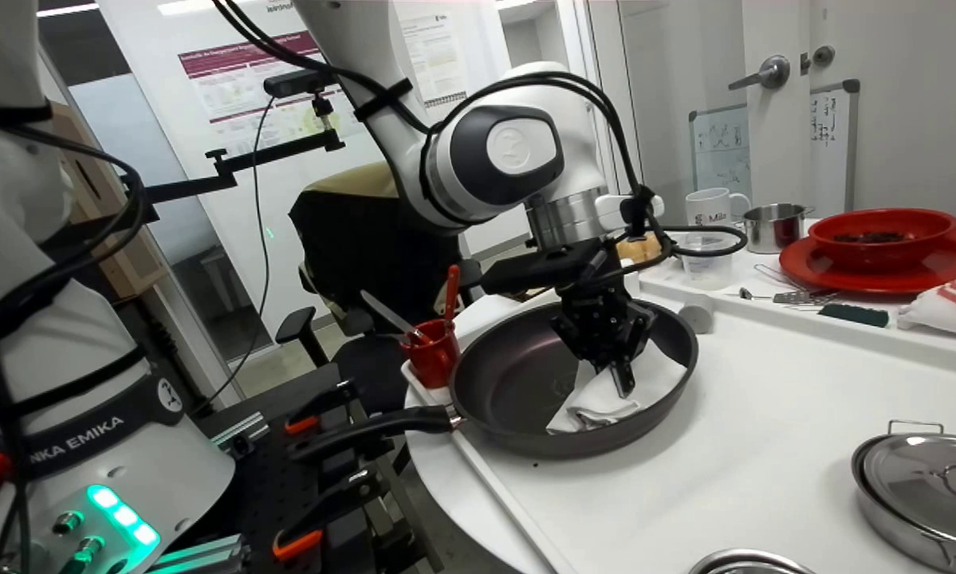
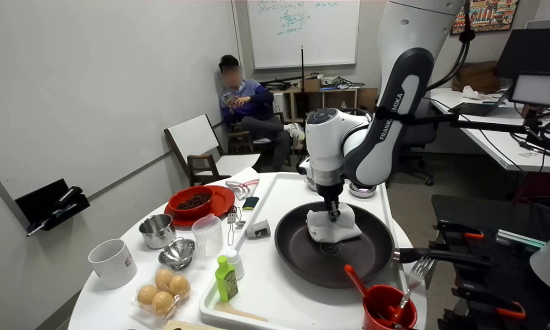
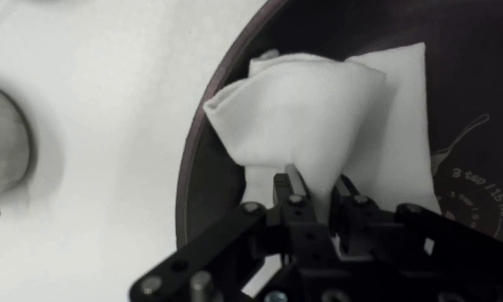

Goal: Pick up the white cloth, wipe the pan and put the white cloth down

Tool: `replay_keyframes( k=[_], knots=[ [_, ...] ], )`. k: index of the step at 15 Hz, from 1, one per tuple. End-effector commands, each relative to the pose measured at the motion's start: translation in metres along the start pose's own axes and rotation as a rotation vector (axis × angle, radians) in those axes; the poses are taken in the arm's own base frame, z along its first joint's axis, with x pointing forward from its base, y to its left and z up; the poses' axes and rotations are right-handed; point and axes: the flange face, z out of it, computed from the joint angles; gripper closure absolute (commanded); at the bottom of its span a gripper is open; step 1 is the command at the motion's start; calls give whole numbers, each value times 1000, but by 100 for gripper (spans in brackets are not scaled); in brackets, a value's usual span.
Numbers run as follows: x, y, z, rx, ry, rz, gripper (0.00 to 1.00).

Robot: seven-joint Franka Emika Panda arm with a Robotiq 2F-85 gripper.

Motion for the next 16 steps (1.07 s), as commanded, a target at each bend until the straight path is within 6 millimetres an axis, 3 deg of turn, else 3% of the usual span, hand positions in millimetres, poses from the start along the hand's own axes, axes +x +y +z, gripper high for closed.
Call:
replay_keyframes(
  k=[1,8,16],
  knots=[
    [0,10,11,-50,-26,17,91],
    [-11,4,11,-37,-75,-29,91],
    [-9,-30,2,14,-103,-117,91]
  ],
)
